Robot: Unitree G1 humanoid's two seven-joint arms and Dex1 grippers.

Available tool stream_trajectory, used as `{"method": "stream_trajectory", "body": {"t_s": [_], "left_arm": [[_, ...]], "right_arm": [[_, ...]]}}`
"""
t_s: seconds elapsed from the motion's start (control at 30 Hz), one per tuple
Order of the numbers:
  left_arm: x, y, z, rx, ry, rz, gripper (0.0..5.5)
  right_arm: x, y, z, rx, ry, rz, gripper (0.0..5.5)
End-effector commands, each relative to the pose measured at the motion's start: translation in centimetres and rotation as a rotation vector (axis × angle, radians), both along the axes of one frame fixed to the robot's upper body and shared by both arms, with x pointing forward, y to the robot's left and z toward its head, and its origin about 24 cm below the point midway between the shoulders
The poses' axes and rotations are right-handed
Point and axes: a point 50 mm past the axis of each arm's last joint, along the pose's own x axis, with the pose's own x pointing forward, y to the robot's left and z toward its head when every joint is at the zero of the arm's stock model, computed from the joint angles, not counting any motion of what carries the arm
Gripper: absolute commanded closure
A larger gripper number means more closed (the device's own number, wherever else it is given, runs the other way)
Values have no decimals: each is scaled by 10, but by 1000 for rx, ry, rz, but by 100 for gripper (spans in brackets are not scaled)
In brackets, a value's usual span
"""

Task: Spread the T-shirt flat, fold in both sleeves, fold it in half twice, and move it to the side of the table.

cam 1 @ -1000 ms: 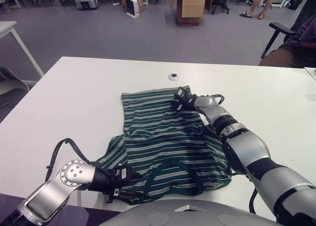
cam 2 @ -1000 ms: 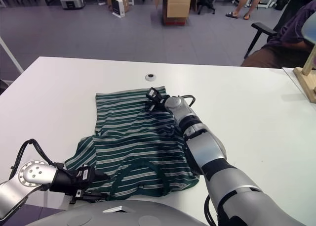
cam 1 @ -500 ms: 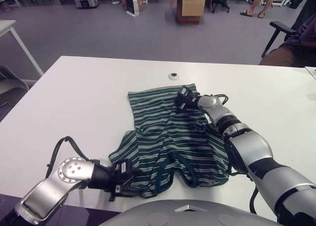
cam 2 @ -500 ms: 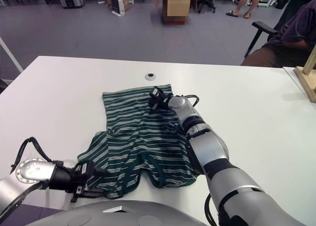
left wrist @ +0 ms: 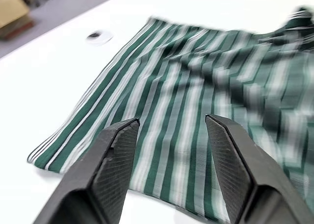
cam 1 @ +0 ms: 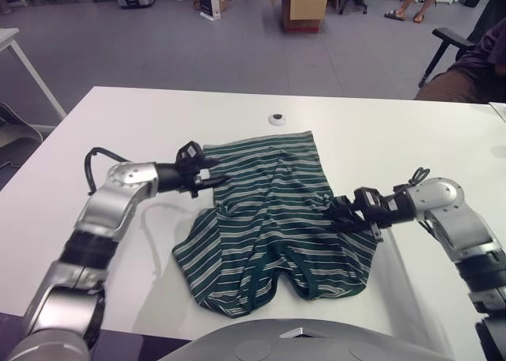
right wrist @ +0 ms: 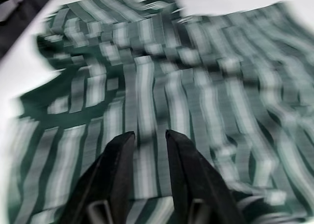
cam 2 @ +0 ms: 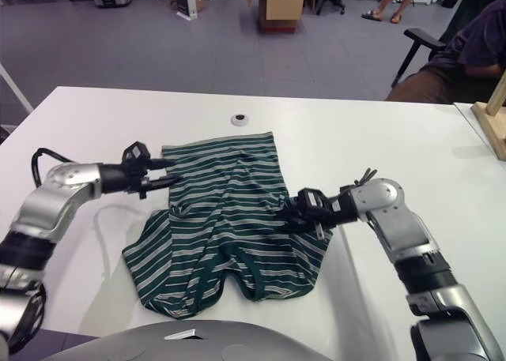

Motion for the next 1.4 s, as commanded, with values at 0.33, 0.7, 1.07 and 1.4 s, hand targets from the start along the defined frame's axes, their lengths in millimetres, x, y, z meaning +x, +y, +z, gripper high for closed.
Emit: {"method": "stream_trajectory", "body": {"t_s": [0.33,0.7,1.07,1.4], "left_arm": [[25,23,-73,217,181,127,301],[49,25,-23,22,-144,139,301],[-121,78,-3,-124,-133,458,301],[-178,58,-26,-226,160,784,301]], "right_arm": [[-45,-37,-37,-326,88,120,431],[-9,-19,13,-16,33,-69,431],[-15,-56,-20,258,8,-896,431],[-16,-68,-67,-3,-26,-1145,431]]}}
